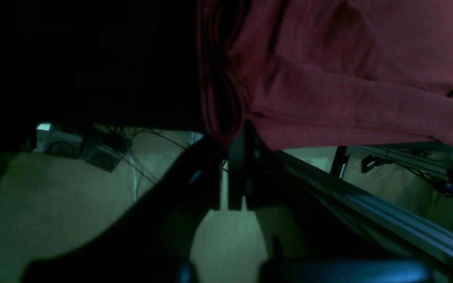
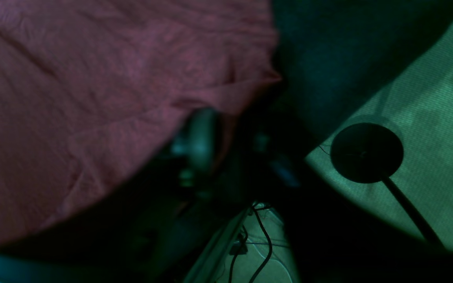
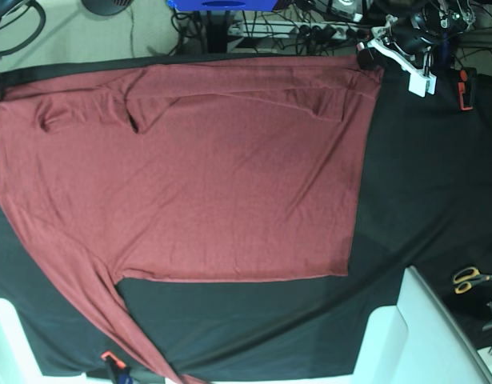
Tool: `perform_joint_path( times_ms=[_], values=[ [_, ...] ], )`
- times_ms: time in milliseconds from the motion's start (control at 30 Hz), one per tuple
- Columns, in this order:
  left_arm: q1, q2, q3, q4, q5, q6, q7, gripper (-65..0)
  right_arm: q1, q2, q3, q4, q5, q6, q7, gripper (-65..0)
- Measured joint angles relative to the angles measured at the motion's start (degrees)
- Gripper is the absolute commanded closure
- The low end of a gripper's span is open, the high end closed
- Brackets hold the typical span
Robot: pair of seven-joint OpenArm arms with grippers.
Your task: Fold the T-shirt properly
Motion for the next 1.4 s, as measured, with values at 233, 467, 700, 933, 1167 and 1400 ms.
perform_joint_path(
  times_ms=[233,467,700,933,1167,1400],
  values=[
    [0.0,0.0,0.0,0.0,0.5,0.4,0.0,-34.1,0.1,-0.8,0.0,0.3,0.5,0.2,1.0,-38.3],
    [-0.2,0.5,-4.1,-0.6,0.1,0.2,-0.4,-60.4,0.6,-1.0,2.5,0.3,0.4,0.1,0.8,-38.6],
    [-2.1,-1.4,-13.5,-6.3,0.8,0.4,-0.1,-60.6,0.3,-0.7,5.9,1.3,-0.5,0.0,0.2,-38.7],
    [-2.0,-3.7,-16.5,-2.8,0.0,0.2,0.1,-60.4,0.4,0.5,5.1,10.6,-0.5,0.0,0.5,-38.9],
    [-3.3,-6.4,-12.4,8.9,0.2,0.2,0.2,-60.2,12.0,15.0,-18.9,-1.0,0.3,0.7,7.7,-38.9],
    [-3.1,-7.0,-10.1,11.2,0.2,0.2,0.3,-60.2,31.8,23.6,-45.4,-38.9,-0.1,0.0,29.4,-39.0]
  ],
)
